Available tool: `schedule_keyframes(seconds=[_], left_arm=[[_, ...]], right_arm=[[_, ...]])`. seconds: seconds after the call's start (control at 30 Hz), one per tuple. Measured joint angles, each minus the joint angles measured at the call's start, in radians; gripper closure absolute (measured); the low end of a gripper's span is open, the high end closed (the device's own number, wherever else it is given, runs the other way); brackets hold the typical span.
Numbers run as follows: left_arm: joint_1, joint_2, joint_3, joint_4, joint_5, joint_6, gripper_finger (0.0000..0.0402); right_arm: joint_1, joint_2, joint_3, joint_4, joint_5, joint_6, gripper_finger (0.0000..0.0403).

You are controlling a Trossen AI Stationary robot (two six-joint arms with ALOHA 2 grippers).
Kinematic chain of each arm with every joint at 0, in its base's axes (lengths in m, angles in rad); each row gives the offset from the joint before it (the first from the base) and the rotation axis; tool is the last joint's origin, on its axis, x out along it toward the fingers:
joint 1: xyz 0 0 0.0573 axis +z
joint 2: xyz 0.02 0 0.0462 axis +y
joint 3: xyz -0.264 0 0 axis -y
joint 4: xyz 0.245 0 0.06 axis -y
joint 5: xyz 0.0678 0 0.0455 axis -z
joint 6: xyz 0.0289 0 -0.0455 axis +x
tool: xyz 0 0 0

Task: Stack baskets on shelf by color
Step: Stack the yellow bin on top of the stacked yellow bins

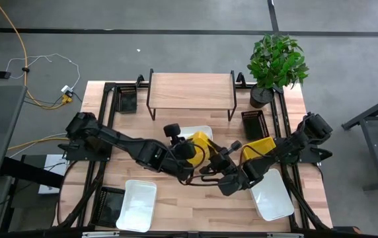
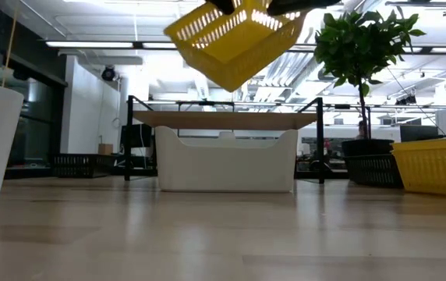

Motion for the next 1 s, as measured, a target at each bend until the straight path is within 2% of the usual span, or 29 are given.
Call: schedule_keyframes(seconds=[0.1,0.27,0.5,0.77,1.0], left_arm=[[-0.009,0.000,0.000,0.053,0.024,0.055,0.0334],[-0.021,0.000,0.000,0.110,0.058,0.109,0.0273],[-0.041,0.000,0.000,0.125,0.040,0.114,0.0208],[-0.059,0.000,0.000,0.124,-0.044,0.221,0.0188],[-0.113,-0.002,0.065,0.020,0.044,0.242,0.0188]], right_arm=[[-0.001,0.000,0.000,0.002,0.010,0.005,0.0379],[-0.001,0.000,0.000,0.001,0.014,0.005,0.0399],[-0.001,0.000,0.000,0.009,-0.004,-0.012,0.0401],[0.003,-0.001,0.000,0.009,-0.041,-0.020,0.0402],[0.053,-0.001,-0.001,0.009,-0.052,-0.167,0.0402]])
